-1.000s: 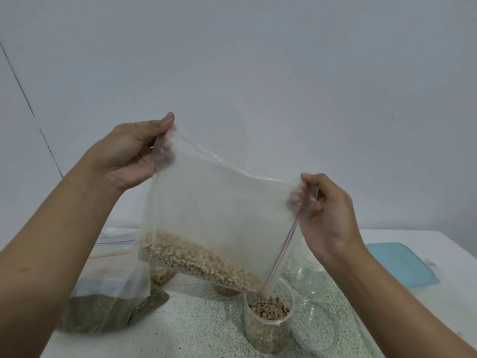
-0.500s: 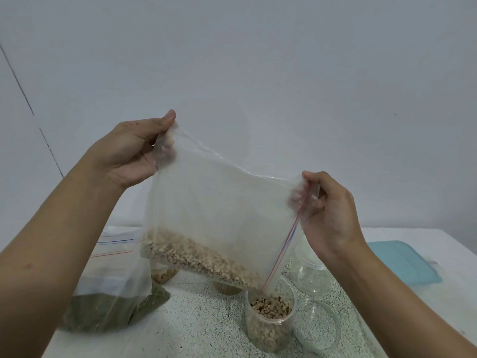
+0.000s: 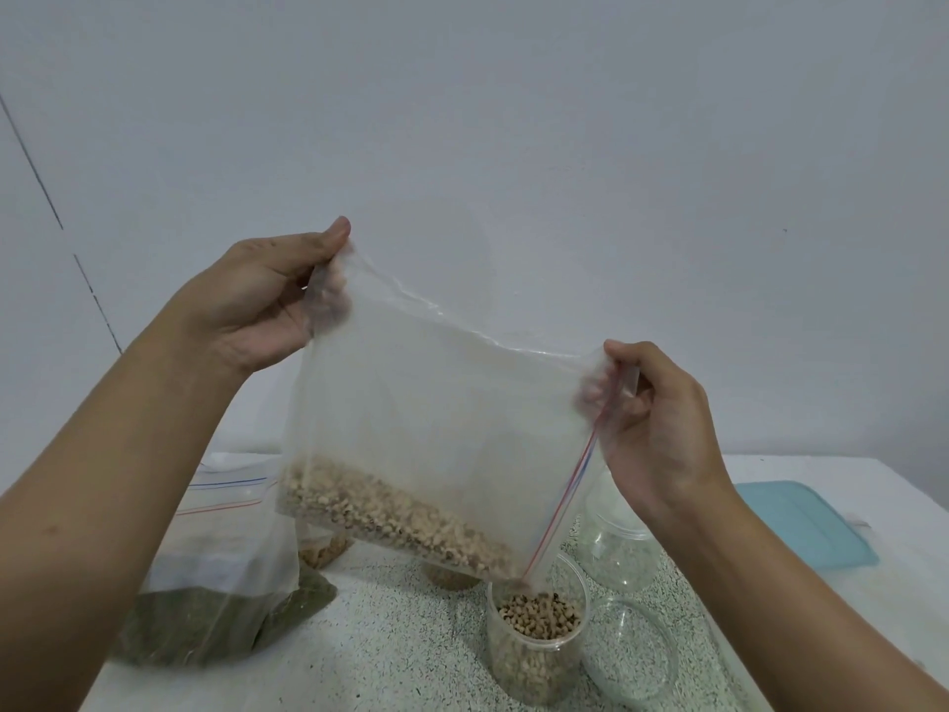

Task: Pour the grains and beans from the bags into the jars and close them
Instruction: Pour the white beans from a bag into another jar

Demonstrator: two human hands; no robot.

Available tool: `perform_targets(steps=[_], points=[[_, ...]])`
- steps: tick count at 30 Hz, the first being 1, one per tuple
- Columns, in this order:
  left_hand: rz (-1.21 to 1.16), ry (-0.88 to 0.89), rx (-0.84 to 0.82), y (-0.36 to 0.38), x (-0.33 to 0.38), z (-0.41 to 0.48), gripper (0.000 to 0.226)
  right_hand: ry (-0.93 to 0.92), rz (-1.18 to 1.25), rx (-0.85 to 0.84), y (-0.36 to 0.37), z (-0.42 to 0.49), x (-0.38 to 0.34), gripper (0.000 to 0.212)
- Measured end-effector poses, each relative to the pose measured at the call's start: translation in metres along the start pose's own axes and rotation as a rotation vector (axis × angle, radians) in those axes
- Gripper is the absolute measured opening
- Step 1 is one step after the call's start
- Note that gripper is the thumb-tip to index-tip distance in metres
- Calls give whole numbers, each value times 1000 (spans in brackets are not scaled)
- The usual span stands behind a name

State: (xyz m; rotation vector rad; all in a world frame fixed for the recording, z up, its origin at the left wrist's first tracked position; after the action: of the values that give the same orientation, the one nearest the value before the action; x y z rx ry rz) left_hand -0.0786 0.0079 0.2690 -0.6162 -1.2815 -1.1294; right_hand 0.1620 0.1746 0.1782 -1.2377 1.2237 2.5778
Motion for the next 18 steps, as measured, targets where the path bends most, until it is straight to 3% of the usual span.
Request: perform_targets(steps=[18], points=[[-1, -11, -13, 2, 2, 2, 22, 10, 10, 21, -3, 0, 0, 29]])
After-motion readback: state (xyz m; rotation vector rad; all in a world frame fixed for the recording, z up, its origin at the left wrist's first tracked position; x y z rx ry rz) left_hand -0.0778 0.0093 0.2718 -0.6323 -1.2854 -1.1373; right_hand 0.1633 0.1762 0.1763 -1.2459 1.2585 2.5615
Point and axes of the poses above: each hand's wrist, its own z-axis towards the middle knuckle, its own y-axis out of the palm, x = y × z, the point moved 8 cm from there along z, towards the middle knuckle, and after that the axes turned 15 degrees about -x, right-handed, at the moved point
